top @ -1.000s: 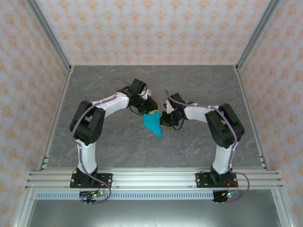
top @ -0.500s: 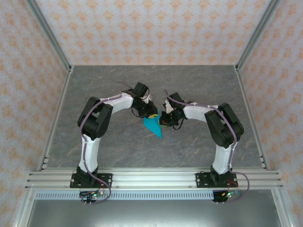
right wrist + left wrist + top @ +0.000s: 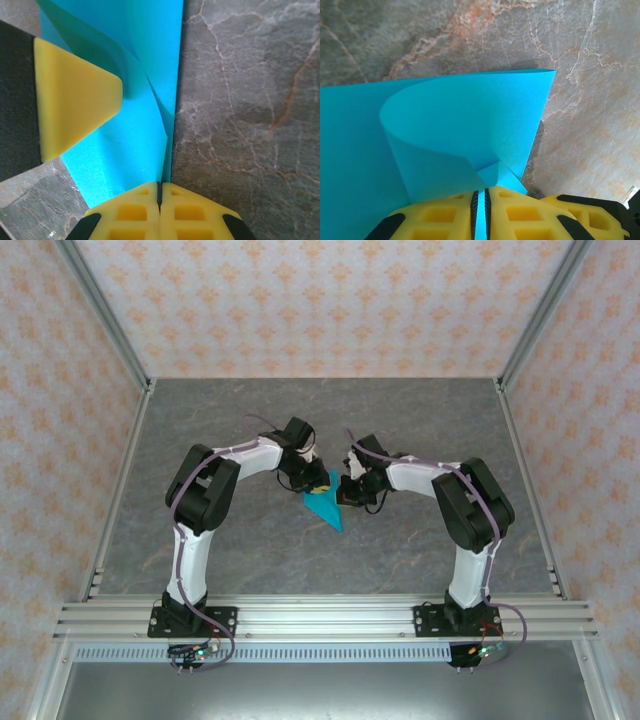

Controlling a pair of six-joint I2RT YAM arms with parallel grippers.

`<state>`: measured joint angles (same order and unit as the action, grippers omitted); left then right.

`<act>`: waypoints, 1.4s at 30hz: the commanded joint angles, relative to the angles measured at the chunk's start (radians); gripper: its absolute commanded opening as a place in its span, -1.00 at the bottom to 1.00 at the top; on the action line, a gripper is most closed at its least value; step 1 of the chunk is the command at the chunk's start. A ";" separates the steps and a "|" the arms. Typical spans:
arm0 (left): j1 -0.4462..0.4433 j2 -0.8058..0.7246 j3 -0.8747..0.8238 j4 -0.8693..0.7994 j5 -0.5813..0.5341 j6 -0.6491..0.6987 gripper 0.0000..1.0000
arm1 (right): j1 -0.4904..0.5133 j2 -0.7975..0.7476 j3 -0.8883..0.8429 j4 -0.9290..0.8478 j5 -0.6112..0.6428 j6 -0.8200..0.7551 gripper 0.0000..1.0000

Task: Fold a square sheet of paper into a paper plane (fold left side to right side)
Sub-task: Fourth fold the wing at the center of the table.

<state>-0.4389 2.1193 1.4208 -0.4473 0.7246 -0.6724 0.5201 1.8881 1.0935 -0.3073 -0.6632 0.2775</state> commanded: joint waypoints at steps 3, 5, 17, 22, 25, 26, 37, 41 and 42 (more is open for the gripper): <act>-0.001 0.016 -0.057 -0.042 -0.062 0.025 -0.70 | 0.011 -0.015 0.046 -0.096 0.070 -0.017 -0.88; -0.001 0.016 -0.069 -0.036 -0.062 0.023 -0.70 | 0.011 -0.043 0.070 -0.127 0.087 -0.016 -0.79; -0.001 0.010 -0.082 -0.025 -0.059 0.023 -0.71 | 0.060 -0.154 0.065 -0.137 -0.064 0.061 -0.65; -0.001 0.009 -0.083 -0.025 -0.058 0.023 -0.71 | 0.094 -0.098 0.037 -0.078 -0.091 0.109 -0.66; -0.001 0.007 -0.083 -0.024 -0.057 0.023 -0.71 | 0.096 -0.074 0.027 -0.081 -0.082 0.107 -0.66; -0.001 0.008 -0.083 -0.024 -0.057 0.025 -0.71 | 0.095 -0.067 0.024 -0.086 -0.080 0.102 -0.66; -0.001 0.005 -0.085 -0.023 -0.057 0.027 -0.71 | 0.095 -0.049 -0.042 -0.087 -0.041 0.083 -0.66; -0.001 0.006 -0.082 -0.024 -0.057 0.026 -0.71 | 0.095 -0.048 -0.060 -0.077 -0.039 0.082 -0.66; 0.000 0.007 -0.080 -0.025 -0.057 0.028 -0.71 | 0.095 -0.047 -0.063 -0.076 -0.040 0.082 -0.66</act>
<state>-0.4385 2.1056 1.3792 -0.3946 0.7258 -0.6605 0.6167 1.8282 1.0523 -0.3870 -0.7254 0.3656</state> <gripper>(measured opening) 0.145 0.172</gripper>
